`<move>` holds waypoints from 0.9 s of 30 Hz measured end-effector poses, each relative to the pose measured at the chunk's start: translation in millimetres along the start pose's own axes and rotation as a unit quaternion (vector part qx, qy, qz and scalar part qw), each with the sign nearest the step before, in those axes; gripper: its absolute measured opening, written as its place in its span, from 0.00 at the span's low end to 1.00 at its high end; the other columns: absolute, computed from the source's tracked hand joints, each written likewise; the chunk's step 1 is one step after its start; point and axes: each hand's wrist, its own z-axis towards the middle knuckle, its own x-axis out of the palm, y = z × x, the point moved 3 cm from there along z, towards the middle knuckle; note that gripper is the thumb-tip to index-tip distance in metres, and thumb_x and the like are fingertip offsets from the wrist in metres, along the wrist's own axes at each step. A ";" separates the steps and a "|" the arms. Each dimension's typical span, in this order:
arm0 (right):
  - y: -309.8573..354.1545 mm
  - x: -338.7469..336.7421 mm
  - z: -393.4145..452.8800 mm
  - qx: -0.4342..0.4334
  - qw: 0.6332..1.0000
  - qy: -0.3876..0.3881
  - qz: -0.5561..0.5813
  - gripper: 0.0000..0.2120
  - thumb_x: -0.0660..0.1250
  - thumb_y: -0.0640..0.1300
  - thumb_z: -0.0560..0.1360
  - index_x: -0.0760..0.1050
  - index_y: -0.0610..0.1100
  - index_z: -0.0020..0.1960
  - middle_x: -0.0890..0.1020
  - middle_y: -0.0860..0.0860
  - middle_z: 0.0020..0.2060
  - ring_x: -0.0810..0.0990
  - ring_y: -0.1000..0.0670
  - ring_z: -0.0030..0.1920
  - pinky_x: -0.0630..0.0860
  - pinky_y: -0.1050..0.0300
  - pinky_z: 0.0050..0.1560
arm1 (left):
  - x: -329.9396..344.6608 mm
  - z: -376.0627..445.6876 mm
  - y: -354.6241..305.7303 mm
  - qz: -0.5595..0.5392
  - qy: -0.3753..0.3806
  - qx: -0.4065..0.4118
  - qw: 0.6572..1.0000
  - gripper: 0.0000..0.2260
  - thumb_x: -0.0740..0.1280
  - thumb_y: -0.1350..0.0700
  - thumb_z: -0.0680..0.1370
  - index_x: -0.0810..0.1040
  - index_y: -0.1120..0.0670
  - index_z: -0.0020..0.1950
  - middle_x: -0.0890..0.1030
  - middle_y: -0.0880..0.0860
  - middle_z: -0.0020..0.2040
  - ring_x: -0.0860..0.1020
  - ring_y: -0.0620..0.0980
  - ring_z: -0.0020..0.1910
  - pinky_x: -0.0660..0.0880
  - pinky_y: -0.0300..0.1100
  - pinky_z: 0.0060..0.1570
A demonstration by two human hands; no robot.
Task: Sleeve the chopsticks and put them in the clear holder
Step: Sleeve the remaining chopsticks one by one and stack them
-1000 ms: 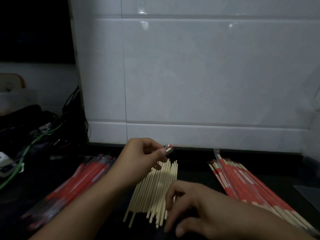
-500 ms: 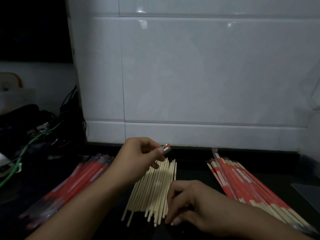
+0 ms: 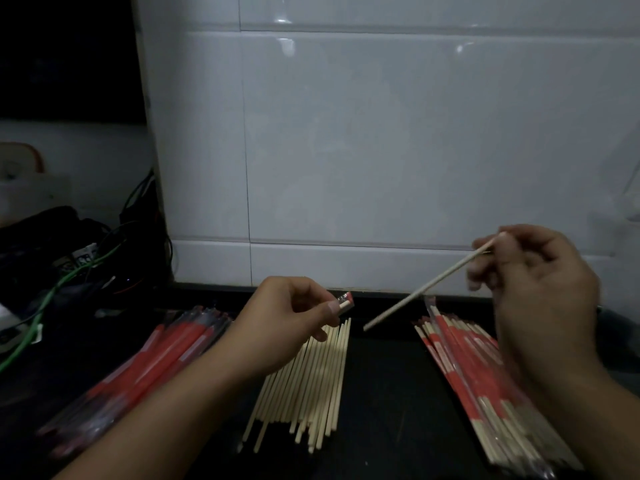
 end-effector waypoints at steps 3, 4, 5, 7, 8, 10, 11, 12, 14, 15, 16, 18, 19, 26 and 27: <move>-14.6 -18.9 18.8 0.139 0.978 -0.101 0.115 0.07 0.60 0.36 0.82 0.74 0.43 0.47 0.82 0.49 0.34 0.80 0.56 0.31 0.77 0.63 0.34 | 2.7 -2.2 -2.7 0.009 0.019 0.010 1.000 0.04 0.70 0.55 0.78 0.83 0.51 0.45 0.86 0.48 0.40 0.84 0.46 0.38 0.76 0.41 0.40; -19.7 -21.4 21.6 0.169 0.969 -0.115 0.137 0.07 0.60 0.36 0.81 0.74 0.43 0.47 0.82 0.49 0.33 0.80 0.56 0.30 0.77 0.64 0.34 | 2.9 -2.7 -3.4 0.012 0.023 0.011 1.000 0.04 0.70 0.55 0.78 0.83 0.51 0.45 0.86 0.48 0.40 0.84 0.46 0.38 0.76 0.41 0.40; -24.1 -22.4 22.7 0.191 0.963 -0.119 0.150 0.07 0.60 0.36 0.81 0.74 0.43 0.46 0.81 0.49 0.34 0.80 0.57 0.30 0.76 0.65 0.33 | 3.0 -2.9 -3.7 0.014 0.026 0.012 0.999 0.04 0.70 0.55 0.78 0.83 0.51 0.45 0.86 0.48 0.40 0.84 0.46 0.38 0.76 0.41 0.41; -30.9 -22.7 22.7 0.222 0.954 -0.120 0.161 0.06 0.60 0.36 0.81 0.73 0.42 0.47 0.80 0.47 0.37 0.79 0.57 0.29 0.76 0.66 0.32 | 3.1 -3.2 -4.1 0.017 0.030 0.014 0.999 0.03 0.70 0.55 0.78 0.83 0.51 0.45 0.86 0.48 0.40 0.84 0.46 0.38 0.76 0.42 0.41; -32.8 -22.5 22.3 0.230 0.952 -0.120 0.164 0.06 0.60 0.36 0.81 0.73 0.41 0.47 0.79 0.47 0.37 0.80 0.57 0.29 0.76 0.66 0.32 | 2.7 -3.4 -4.1 0.018 0.030 0.014 0.999 0.03 0.70 0.55 0.78 0.83 0.51 0.45 0.86 0.48 0.40 0.84 0.46 0.38 0.76 0.42 0.41; -32.4 -21.6 21.3 0.232 0.950 -0.118 0.173 0.06 0.60 0.36 0.81 0.74 0.41 0.47 0.79 0.47 0.36 0.79 0.57 0.29 0.76 0.66 0.32 | 2.2 -3.6 -4.6 0.021 0.029 0.016 0.999 0.03 0.70 0.55 0.78 0.83 0.51 0.45 0.86 0.48 0.40 0.84 0.45 0.38 0.76 0.42 0.41; -31.4 -21.1 21.1 0.231 0.950 -0.118 0.175 0.06 0.60 0.36 0.81 0.74 0.41 0.47 0.79 0.47 0.36 0.79 0.57 0.29 0.76 0.66 0.32 | 2.4 -3.8 -4.8 0.022 0.029 0.015 0.999 0.03 0.70 0.55 0.78 0.83 0.51 0.45 0.86 0.48 0.40 0.84 0.45 0.38 0.77 0.42 0.41; -30.8 -20.7 21.0 0.231 0.950 -0.119 0.175 0.06 0.60 0.36 0.81 0.74 0.41 0.47 0.79 0.48 0.35 0.79 0.57 0.29 0.76 0.67 0.32 | 2.6 -3.9 -5.0 0.023 0.030 0.014 0.999 0.03 0.70 0.55 0.78 0.83 0.51 0.45 0.86 0.48 0.40 0.84 0.45 0.38 0.78 0.42 0.42; -30.2 -20.2 21.0 0.232 0.950 -0.119 0.173 0.07 0.60 0.36 0.81 0.74 0.41 0.46 0.80 0.49 0.33 0.79 0.57 0.28 0.75 0.67 0.32 | 2.9 -4.4 -5.7 0.027 0.031 0.014 0.999 0.03 0.70 0.54 0.78 0.83 0.50 0.45 0.86 0.47 0.40 0.84 0.44 0.38 0.77 0.41 0.41; -29.9 -19.7 20.7 0.232 0.950 -0.119 0.173 0.07 0.60 0.36 0.81 0.74 0.41 0.46 0.81 0.50 0.31 0.79 0.57 0.28 0.75 0.67 0.32 | 3.0 -4.8 -5.9 0.030 0.031 0.015 0.999 0.03 0.70 0.54 0.78 0.83 0.50 0.46 0.86 0.47 0.40 0.84 0.44 0.38 0.77 0.40 0.41; -29.9 -19.2 20.7 0.232 0.950 -0.119 0.172 0.07 0.60 0.36 0.81 0.74 0.41 0.45 0.81 0.51 0.30 0.79 0.57 0.28 0.75 0.67 0.31 | 2.9 -4.8 -6.0 0.030 0.030 0.014 0.999 0.03 0.70 0.53 0.78 0.83 0.50 0.45 0.86 0.47 0.40 0.84 0.44 0.38 0.76 0.39 0.40; -30.1 -19.0 20.2 0.233 0.950 -0.119 0.170 0.07 0.60 0.36 0.81 0.74 0.41 0.46 0.81 0.51 0.29 0.79 0.57 0.29 0.75 0.67 0.32 | 2.8 -4.7 -6.0 0.028 0.029 0.013 0.999 0.03 0.70 0.54 0.78 0.83 0.50 0.45 0.86 0.48 0.40 0.84 0.44 0.37 0.76 0.38 0.40; -30.0 -19.4 19.9 0.234 0.950 -0.120 0.170 0.07 0.60 0.36 0.81 0.74 0.41 0.46 0.81 0.51 0.30 0.79 0.57 0.29 0.75 0.67 0.32 | 2.7 -4.5 -6.0 0.030 0.028 0.013 0.999 0.03 0.70 0.54 0.78 0.83 0.50 0.45 0.86 0.47 0.40 0.83 0.44 0.37 0.75 0.38 0.39; -31.8 -20.1 20.9 0.236 0.947 -0.121 0.179 0.07 0.60 0.36 0.81 0.74 0.41 0.47 0.81 0.51 0.30 0.79 0.57 0.29 0.75 0.66 0.31 | 2.8 -3.8 -4.6 0.034 0.029 0.008 0.999 0.03 0.70 0.54 0.78 0.83 0.50 0.45 0.86 0.47 0.40 0.83 0.43 0.36 0.74 0.34 0.36; -32.7 -19.9 19.8 0.238 0.947 -0.116 0.180 0.06 0.60 0.36 0.81 0.74 0.41 0.47 0.81 0.51 0.31 0.79 0.58 0.29 0.75 0.66 0.31 | 3.6 -3.9 -4.6 0.033 0.032 0.007 0.999 0.03 0.70 0.54 0.78 0.83 0.50 0.45 0.86 0.47 0.40 0.83 0.43 0.37 0.73 0.33 0.36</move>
